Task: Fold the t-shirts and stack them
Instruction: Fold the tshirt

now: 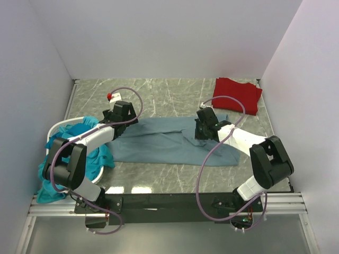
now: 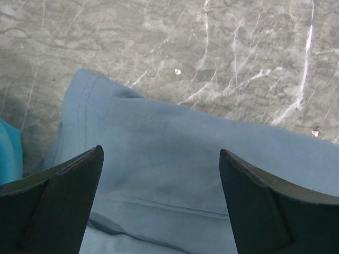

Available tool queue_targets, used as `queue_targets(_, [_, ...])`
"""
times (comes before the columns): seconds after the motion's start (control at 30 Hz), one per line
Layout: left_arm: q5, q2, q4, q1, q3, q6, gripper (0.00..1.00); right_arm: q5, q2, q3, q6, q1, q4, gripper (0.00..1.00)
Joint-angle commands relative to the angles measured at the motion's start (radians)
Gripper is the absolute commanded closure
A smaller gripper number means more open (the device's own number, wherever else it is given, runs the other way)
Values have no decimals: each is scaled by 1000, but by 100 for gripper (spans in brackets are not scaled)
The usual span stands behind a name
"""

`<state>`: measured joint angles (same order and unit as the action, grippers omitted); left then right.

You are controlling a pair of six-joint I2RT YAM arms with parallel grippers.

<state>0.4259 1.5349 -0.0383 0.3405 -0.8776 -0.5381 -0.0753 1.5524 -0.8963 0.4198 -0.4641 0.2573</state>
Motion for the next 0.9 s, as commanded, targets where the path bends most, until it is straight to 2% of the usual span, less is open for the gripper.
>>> queue_targets(0.0, [-16,-36,31,-5,11,-2,4,-55,-51,28,40,-28,20,100])
queue_targets(0.33, [-18,-50,31,-5,22,-3,4,-67,-90,56,89,-114,34,100])
queue_targets(0.43, [-19,-50,31,-5,22,-3,4,-52,-109,59,100,-136,39,83])
queue_targets(0.47, [-21,-48,31,-5,22,-3,4,-55,-123,59,103,-140,43,69])
queue_targets(0.63, [-24,-39,31,-5,19,-3,4,-129,-182,30,106,-124,108,43])
queue_targets(0.77, [-22,-33,31,-5,17,-2,4,-112,-206,17,73,-32,115,37])
queue_targets(0.87, [-19,-35,31,-6,17,-2,4,-57,-199,26,40,97,89,36])
